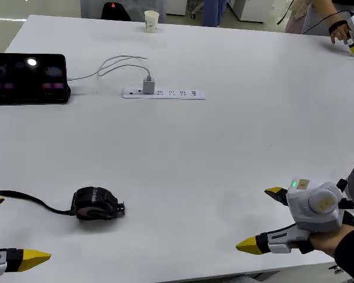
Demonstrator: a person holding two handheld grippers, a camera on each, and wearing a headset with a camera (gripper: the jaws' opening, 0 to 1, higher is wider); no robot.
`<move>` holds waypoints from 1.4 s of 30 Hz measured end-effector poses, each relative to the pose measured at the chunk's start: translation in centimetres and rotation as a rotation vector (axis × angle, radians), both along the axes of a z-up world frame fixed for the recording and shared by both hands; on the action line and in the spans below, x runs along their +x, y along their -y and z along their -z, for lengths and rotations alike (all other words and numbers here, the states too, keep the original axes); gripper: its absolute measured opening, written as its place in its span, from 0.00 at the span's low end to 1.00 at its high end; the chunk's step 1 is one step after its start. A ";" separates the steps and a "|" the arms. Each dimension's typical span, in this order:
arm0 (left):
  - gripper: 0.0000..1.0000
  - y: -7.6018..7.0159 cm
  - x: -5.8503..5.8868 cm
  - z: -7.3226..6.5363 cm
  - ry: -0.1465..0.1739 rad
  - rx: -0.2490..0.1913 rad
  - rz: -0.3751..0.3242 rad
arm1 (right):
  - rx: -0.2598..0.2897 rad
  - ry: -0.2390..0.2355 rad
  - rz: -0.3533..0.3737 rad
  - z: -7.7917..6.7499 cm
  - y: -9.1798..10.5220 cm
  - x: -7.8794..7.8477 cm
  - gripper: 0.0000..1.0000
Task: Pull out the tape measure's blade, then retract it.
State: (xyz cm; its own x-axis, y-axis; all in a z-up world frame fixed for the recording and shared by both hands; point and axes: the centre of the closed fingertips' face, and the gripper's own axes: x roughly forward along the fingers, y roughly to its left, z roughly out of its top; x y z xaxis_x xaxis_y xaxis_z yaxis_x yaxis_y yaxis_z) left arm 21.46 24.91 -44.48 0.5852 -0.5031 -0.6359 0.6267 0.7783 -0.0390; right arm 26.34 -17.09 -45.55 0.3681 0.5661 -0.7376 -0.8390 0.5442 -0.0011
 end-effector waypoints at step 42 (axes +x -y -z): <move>0.99 4.8 2.1 -0.4 0.004 0.151 0.450 | 0.079 0.015 -0.356 -0.6 -9.9 0.8 0.99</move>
